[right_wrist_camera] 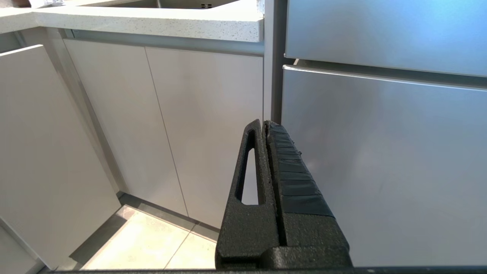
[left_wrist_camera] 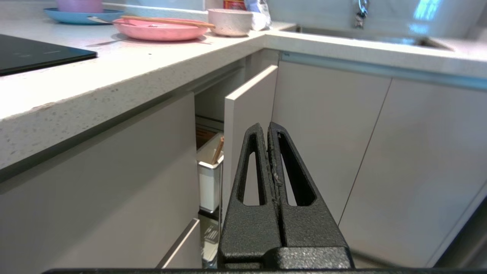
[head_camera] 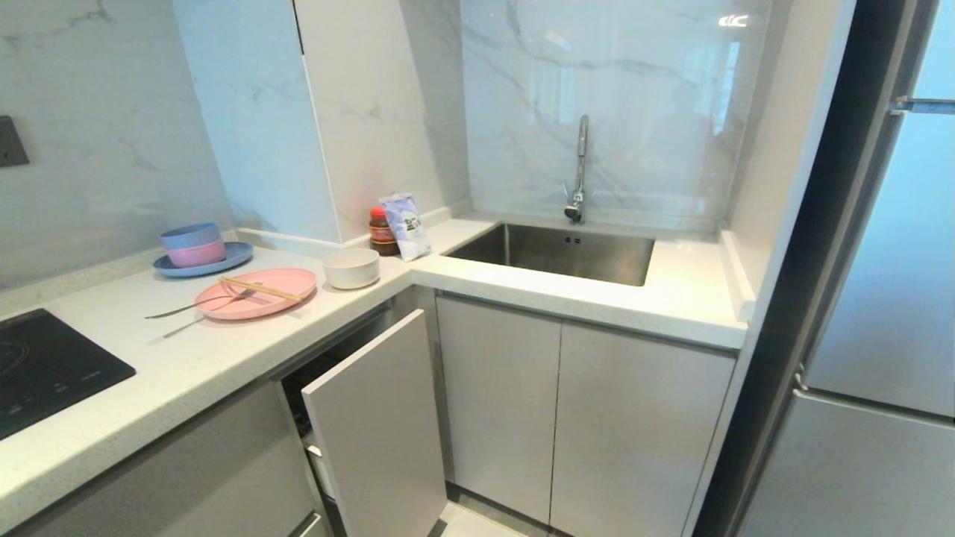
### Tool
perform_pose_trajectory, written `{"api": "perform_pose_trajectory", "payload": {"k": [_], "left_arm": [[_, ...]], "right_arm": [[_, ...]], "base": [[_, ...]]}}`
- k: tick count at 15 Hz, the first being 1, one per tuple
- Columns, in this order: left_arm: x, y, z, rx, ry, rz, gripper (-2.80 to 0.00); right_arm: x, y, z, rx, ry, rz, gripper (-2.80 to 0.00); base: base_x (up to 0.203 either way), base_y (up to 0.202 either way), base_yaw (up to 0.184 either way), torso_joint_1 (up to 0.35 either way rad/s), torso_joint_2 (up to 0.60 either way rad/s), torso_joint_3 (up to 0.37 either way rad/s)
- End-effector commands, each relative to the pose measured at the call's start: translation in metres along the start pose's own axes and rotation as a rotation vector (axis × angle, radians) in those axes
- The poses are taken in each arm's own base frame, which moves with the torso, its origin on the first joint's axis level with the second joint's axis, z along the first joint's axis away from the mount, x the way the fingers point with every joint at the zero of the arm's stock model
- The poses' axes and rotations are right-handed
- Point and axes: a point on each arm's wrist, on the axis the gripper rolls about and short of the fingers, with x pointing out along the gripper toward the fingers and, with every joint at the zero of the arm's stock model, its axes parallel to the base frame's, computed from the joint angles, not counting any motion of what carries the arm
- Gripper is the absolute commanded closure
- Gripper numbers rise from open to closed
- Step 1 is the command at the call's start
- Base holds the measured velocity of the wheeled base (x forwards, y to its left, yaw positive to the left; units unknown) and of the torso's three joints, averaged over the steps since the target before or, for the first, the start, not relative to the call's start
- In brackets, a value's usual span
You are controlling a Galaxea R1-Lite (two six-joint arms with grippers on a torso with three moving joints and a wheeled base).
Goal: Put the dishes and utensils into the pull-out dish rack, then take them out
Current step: Open the cupboard
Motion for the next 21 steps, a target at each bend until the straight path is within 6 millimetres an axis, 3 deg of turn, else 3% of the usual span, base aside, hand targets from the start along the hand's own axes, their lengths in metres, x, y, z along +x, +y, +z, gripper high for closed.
{"api": "perform_pose_trajectory", "payload": {"k": [1, 3, 6, 9, 11, 13, 15, 18, 21], "left_arm": [[-0.007, -0.001, 0.026, 0.011, -0.077, -0.014, 0.00], [-0.025, -0.003, 0.076, 0.019, -0.184, -0.019, 0.00], [-0.049, -0.006, 0.170, 0.033, -0.309, -0.016, 0.00], [-0.030, -0.009, 0.263, 0.086, -0.337, 0.010, 0.00], [0.004, -0.010, 0.308, 0.102, -0.322, 0.029, 0.00], [0.041, -0.009, 0.329, 0.052, -0.279, 0.051, 0.00], [0.084, -0.006, 0.330, -0.032, -0.192, 0.058, 0.00], [0.145, -0.004, 0.321, -0.077, -0.058, 0.060, 0.00], [0.220, -0.002, 0.295, -0.084, 0.117, 0.068, 0.00]], "right_arm": [[0.000, 0.000, 0.000, 0.000, -0.002, 0.000, 0.00], [0.000, 0.000, 0.000, 0.000, -0.002, 0.000, 0.00], [0.000, 0.000, 0.000, 0.000, -0.002, 0.000, 0.00], [0.000, 0.000, 0.000, -0.001, -0.001, 0.000, 0.00], [0.000, 0.000, 0.000, 0.001, -0.001, 0.000, 0.00], [0.000, 0.000, 0.000, -0.001, -0.003, 0.000, 0.00], [0.000, 0.000, 0.000, 0.001, -0.001, 0.000, 0.00], [0.000, 0.000, 0.000, 0.001, -0.001, 0.000, 0.00], [0.000, 0.000, 0.000, 0.000, -0.001, 0.000, 0.00]], "base": [[0.000, 0.000, 0.000, 0.000, 0.00, 0.000], [0.000, 0.000, 0.000, 0.000, 0.00, 0.000], [0.000, 0.000, 0.000, 0.000, 0.00, 0.000], [0.000, 0.000, 0.000, 0.000, 0.00, 0.000], [0.000, 0.000, 0.000, 0.000, 0.00, 0.000], [0.000, 0.000, 0.000, 0.000, 0.00, 0.000], [0.000, 0.000, 0.000, 0.000, 0.00, 0.000], [0.000, 0.000, 0.000, 0.000, 0.00, 0.000], [0.000, 0.000, 0.000, 0.000, 0.00, 0.000]]}}
